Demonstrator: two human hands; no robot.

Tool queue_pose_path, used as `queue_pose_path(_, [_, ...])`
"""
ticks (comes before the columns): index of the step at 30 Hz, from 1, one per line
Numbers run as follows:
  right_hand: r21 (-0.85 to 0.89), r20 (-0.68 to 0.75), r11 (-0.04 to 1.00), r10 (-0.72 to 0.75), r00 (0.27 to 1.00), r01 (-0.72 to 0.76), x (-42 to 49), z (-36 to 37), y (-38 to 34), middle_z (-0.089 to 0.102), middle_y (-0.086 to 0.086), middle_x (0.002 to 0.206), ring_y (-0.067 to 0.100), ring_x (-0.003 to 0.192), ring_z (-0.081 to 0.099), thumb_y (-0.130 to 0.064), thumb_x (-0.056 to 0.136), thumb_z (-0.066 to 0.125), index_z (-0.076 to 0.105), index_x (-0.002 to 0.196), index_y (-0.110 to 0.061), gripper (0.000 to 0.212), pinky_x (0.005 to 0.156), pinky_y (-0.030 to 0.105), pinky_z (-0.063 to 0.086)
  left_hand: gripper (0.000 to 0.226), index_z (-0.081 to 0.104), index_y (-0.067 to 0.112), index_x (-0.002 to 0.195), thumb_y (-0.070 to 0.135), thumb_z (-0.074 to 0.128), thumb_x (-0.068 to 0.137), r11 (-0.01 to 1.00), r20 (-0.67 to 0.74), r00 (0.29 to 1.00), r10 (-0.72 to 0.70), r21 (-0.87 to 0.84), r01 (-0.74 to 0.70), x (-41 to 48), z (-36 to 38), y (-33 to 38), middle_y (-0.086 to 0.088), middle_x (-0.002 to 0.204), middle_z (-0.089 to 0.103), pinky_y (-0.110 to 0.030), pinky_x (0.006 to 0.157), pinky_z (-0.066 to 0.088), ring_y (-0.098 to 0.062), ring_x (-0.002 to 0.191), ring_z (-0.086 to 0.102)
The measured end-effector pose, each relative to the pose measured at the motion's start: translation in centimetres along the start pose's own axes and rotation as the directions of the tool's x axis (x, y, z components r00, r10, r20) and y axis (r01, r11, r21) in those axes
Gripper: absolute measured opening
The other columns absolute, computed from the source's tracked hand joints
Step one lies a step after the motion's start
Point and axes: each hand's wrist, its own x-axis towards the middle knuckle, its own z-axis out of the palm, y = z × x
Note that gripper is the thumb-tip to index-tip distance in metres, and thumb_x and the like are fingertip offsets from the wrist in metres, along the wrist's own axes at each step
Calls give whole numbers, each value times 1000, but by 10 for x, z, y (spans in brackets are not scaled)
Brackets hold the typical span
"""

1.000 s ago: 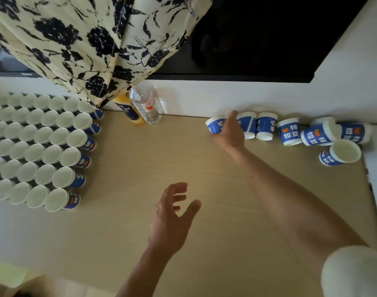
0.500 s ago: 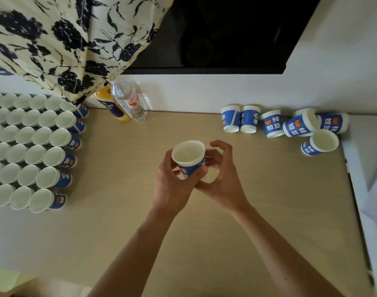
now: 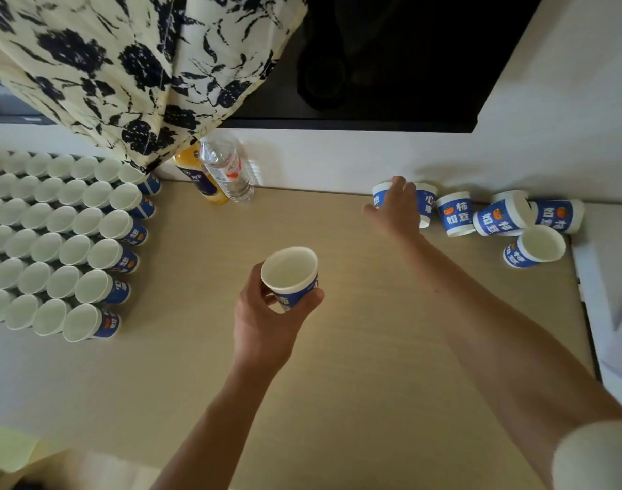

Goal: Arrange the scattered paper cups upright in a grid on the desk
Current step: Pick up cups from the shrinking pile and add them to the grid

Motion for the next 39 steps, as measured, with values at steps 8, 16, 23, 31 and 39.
queue_pose_path(8, [-326,-105,944,-81,991,43,21,43,1,52,20,124,39,108,58,-33,83,76,44,124,-5,59,89,49,50,54,62,34,112,18,91,70,1000,-44,999,12,-2,-12,-17,-31,-15,20,103,71,-27,81,57,-4,96,68])
queue_pose_path(16, [-38,-6,993,113,994,-114,18,50,-4,55,18,132,39,119,58,-17,79,82,35,136,-4,75,94,46,50,55,62,33,113,22,92,68,1000,-82,997,3,-1,-4,-25,-57,-26,20,103,71,-17,77,54,-4,97,67])
queue_pose_path(23, [377,154,888,221,963,-264,-21,54,-3,65,11,117,25,93,66,-11,62,87,50,125,-6,74,71,32,52,57,62,35,114,21,92,68,1000,-107,994,22,4,-22,-33,-87,-40,20,105,71,-23,80,55,-8,99,68])
queue_pose_path(31, [730,394,571,99,914,-376,-156,48,-11,66,10,98,21,82,65,-7,52,71,56,116,-3,66,82,42,54,56,63,32,113,35,87,62,998,-96,995,-4,-63,-2,-53,-116,-67,16,104,72,-26,80,54,-7,96,68])
queue_pose_path(39, [807,402,508,-98,910,-302,-254,47,-65,68,-4,108,11,95,68,-24,77,73,52,128,-17,55,83,32,58,54,62,34,114,33,88,67,994,-125,992,24,-101,-36,-79,-182,-90,18,103,71,-26,82,53,-8,97,67])
